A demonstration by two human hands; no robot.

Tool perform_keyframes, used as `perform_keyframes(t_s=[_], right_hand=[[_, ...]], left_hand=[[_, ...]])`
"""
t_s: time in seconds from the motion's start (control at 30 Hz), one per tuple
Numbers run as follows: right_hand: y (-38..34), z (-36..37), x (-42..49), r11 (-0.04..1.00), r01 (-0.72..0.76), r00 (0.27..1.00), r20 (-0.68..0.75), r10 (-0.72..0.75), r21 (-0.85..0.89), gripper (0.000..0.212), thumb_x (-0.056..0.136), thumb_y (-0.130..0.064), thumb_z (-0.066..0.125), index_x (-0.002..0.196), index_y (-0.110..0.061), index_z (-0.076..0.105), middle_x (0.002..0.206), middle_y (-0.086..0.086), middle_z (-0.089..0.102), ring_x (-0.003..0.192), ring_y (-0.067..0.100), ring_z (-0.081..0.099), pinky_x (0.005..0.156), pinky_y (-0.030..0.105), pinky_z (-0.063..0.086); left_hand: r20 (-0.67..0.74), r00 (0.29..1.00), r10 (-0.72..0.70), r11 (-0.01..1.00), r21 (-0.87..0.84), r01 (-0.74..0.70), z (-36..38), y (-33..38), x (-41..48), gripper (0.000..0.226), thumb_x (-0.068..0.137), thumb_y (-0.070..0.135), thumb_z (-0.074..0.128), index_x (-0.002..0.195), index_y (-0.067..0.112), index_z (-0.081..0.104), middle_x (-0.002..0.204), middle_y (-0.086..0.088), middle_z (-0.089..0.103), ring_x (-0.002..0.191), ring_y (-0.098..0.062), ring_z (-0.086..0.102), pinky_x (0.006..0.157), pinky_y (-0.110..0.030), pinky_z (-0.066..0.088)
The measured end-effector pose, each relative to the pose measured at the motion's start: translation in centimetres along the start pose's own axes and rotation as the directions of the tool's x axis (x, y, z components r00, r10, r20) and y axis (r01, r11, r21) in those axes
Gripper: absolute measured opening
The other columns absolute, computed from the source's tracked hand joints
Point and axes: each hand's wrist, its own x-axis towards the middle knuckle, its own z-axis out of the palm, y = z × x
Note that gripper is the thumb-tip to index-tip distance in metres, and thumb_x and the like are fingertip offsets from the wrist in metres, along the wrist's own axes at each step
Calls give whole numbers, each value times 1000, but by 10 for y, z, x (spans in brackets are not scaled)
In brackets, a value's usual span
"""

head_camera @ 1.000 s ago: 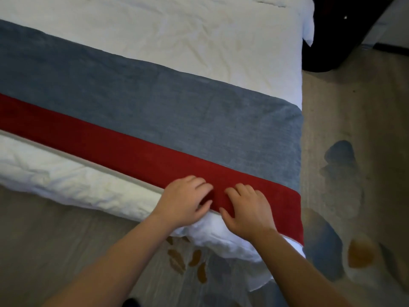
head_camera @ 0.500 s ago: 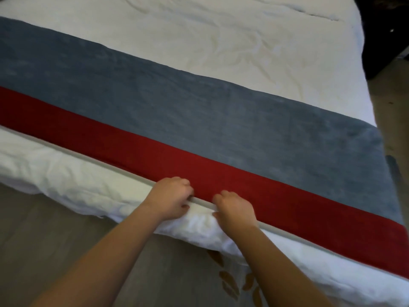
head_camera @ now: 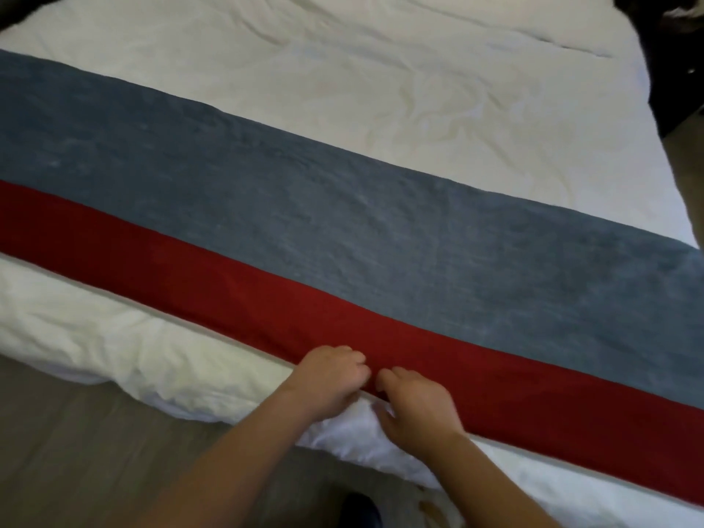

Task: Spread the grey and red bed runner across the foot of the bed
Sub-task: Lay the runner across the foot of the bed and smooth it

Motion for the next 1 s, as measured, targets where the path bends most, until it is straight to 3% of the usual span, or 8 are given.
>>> perform_keyframes(t_s=[0.1,0.27,0.43,0.53,0.63,0.7,0.8,1.0], right_hand=[[-36,2,45,997,17,1000,-2,-17,70,19,88,-32,53,105,-24,55,102,-2,58,91,19,57,74,33,47],[-68,9,74,999,30,1000,2,-30,25,6,84,-14,56,88,-18,58,92,-1,59,81,19,56,59,27,36],[-90,23,57,997,21,997,-77,-27,-78,35,31,-13,78,57,-21,56,59,-5,52,49,16,52,38,21,34],[-110,29,57,999,-48,991,-126,49,12,26,43,-19,69,65,-20,54,66,-3,51,56,20,54,43,29,40],[-149,27,81,998,-54,988,-142,57,22,25,53,-24,76,69,-21,58,68,-4,53,58,18,55,43,29,42],[-182,23,110,998,-54,987,-149,52,-12,20,61,-23,77,74,-20,63,71,-4,57,61,17,58,44,27,41],[-223,22,157,997,-63,991,-124,56,-53,17,86,-21,53,102,-22,59,97,-3,58,87,18,57,61,30,43],[-263,24,197,999,0,993,-119,7,53,22,90,-36,51,106,-24,62,101,-6,57,93,14,55,70,31,48]], left_hand=[[22,997,-70,997,-8,71,-10,-50,-18,12,82,27,53,88,21,62,93,2,58,93,-20,57,66,-32,42],[124,970,-210,976,-39,216,-25,-117,-60,13,80,29,57,89,24,65,95,8,59,94,-12,57,71,-31,45],[20,989,-145,981,-127,146,-10,-115,-78,5,73,16,62,76,20,63,83,5,60,81,-16,59,62,-29,47],[-4,998,-57,986,-156,55,-5,-133,-90,18,80,21,51,94,22,63,96,5,57,91,-15,52,70,-32,46],[-74,997,3,999,-48,-6,-10,-167,-110,16,80,14,53,91,17,65,90,1,58,84,-19,54,63,-34,46],[-92,996,-17,1000,13,19,-18,-201,-127,9,77,12,61,82,16,66,83,0,60,78,-21,57,59,-34,49],[-103,988,-114,991,61,120,-31,-261,-151,10,80,19,60,88,17,65,90,0,60,86,-22,57,66,-35,49],[-49,984,-174,985,0,174,-33,-328,-192,21,86,32,53,99,23,67,100,7,62,96,-14,57,74,-31,48]])
